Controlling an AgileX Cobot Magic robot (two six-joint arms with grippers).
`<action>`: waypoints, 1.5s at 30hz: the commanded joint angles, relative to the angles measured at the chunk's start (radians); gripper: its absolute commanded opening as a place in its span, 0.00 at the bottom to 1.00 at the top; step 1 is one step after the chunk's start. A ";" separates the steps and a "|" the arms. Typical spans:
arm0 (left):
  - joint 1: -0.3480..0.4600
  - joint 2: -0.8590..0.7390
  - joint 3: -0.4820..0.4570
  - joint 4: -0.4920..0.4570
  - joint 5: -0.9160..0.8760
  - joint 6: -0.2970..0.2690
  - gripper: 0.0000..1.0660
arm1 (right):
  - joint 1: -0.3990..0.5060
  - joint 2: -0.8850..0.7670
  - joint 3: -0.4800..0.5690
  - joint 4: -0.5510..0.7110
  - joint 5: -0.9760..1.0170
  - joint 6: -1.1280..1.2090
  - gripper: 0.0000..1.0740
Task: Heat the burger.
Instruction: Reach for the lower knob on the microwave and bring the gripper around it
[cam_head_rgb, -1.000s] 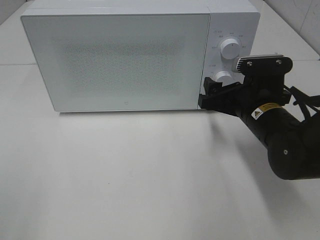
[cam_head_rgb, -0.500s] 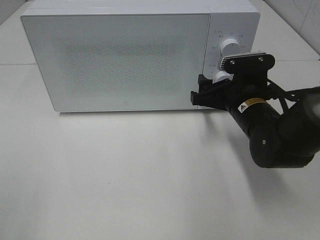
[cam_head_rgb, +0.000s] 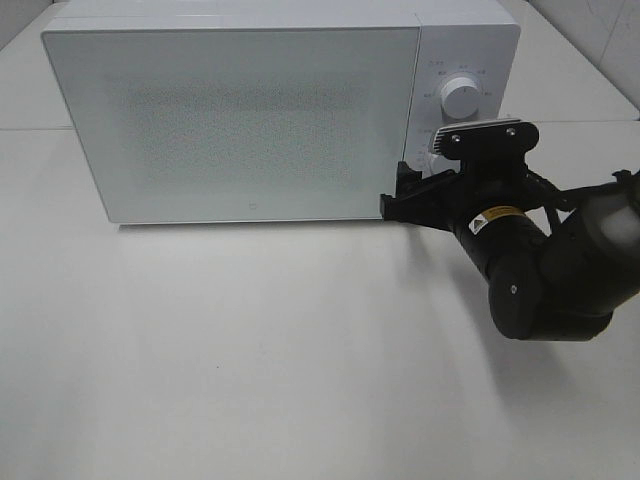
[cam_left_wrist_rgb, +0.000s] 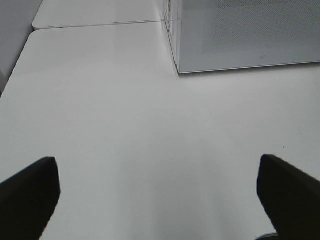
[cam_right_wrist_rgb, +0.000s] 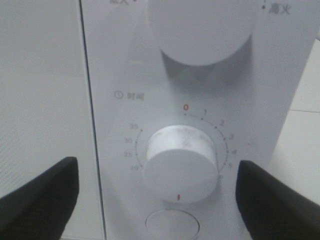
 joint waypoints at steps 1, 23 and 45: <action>-0.002 -0.015 0.001 -0.002 -0.016 -0.006 0.98 | -0.001 0.000 -0.026 0.007 -0.067 -0.014 0.71; -0.002 -0.015 0.001 -0.002 -0.016 -0.006 0.98 | -0.013 0.017 -0.036 0.015 -0.076 -0.016 0.71; -0.002 -0.015 0.001 -0.002 -0.016 -0.006 0.98 | -0.013 0.017 -0.036 0.016 -0.076 -0.009 0.23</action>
